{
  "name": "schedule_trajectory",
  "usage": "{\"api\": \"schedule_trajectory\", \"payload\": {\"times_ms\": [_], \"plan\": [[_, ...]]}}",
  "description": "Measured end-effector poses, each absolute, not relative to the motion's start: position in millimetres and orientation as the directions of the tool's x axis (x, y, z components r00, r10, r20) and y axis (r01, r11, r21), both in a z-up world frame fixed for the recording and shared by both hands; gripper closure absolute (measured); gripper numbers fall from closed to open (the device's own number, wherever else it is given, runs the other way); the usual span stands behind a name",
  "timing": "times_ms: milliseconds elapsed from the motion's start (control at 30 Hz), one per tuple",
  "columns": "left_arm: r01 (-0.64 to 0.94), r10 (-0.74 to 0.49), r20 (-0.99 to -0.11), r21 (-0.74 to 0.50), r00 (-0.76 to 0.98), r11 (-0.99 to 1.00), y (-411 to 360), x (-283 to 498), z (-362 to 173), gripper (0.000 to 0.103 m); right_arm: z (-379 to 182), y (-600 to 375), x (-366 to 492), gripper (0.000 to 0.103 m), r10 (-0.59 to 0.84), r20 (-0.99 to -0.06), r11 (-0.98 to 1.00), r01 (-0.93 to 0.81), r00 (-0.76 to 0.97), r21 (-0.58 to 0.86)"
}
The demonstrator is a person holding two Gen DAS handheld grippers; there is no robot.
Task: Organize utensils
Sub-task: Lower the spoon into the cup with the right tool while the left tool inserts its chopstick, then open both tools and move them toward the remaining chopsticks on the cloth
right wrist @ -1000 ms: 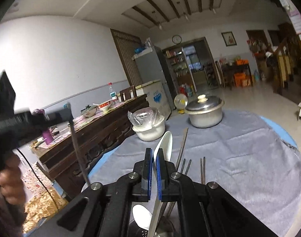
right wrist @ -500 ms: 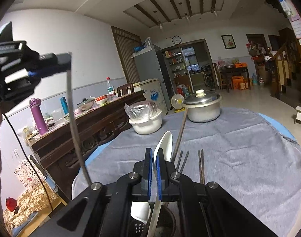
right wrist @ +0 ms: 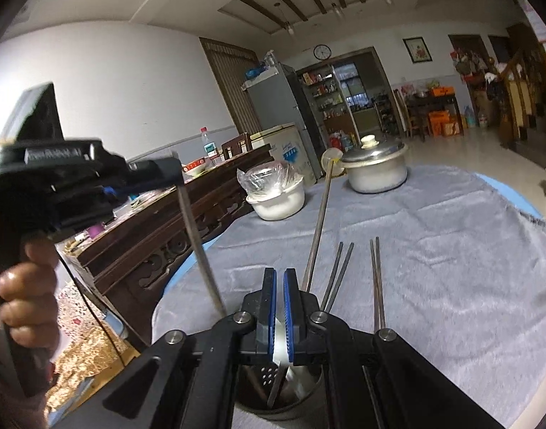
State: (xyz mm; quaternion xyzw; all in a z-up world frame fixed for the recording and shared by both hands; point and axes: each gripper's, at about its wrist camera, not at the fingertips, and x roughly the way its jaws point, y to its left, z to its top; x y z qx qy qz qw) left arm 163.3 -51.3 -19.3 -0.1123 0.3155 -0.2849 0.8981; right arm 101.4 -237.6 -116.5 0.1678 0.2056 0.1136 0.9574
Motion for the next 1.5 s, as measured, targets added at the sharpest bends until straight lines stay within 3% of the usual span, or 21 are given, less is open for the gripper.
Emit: {"api": "schedule_trajectory", "payload": {"times_ms": [467, 567, 633, 667, 800, 1033, 1233, 1333, 1500], "plan": [[0.447, -0.592, -0.542, -0.388, 0.596, 0.806, -60, 157, -41, 0.098, -121, -269, 104, 0.096, 0.292, -0.374, 0.875, -0.088, 0.881, 0.476], [0.454, -0.601, -0.531, -0.393, 0.598, 0.8, -59, 157, -39, 0.097, -124, -272, 109, 0.079, 0.316, -0.383, 0.857, -0.088, 0.868, 0.507], [0.459, -0.594, -0.523, -0.377, 0.612, 0.805, -59, 155, -36, 0.096, -126, -273, 112, 0.059, 0.326, -0.387, 0.845, -0.083, 0.862, 0.528], [0.459, -0.589, -0.518, -0.369, 0.62, 0.808, -58, 154, -35, 0.094, -126, -274, 114, 0.057, 0.338, -0.376, 0.835, -0.091, 0.862, 0.542], [0.434, -0.556, -0.502, -0.347, 0.662, 0.831, -50, 154, -30, 0.081, -130, -278, 137, 0.057, 0.415, -0.388, 0.786, -0.11, 0.823, 0.608], [0.38, -0.531, -0.511, -0.375, 0.676, 0.846, -28, 160, -35, 0.08, -148, -287, 186, 0.05, 0.558, -0.384, 0.637, -0.083, 0.736, 0.767], [0.335, -0.504, -0.508, -0.391, 0.698, 0.857, -9, 165, -36, 0.08, -131, -276, 176, 0.05, 0.725, -0.212, 0.501, -0.29, 0.655, 0.816], [0.307, -0.493, -0.502, -0.408, 0.711, 0.86, 4, 168, -37, 0.076, -120, -279, 162, 0.05, 0.734, -0.177, 0.505, -0.354, 0.656, 0.787], [0.256, -0.47, -0.505, -0.435, 0.724, 0.863, 22, 173, -40, 0.074, -130, -299, 154, 0.05, 0.661, -0.213, 0.544, -0.264, 0.72, 0.797]]}}
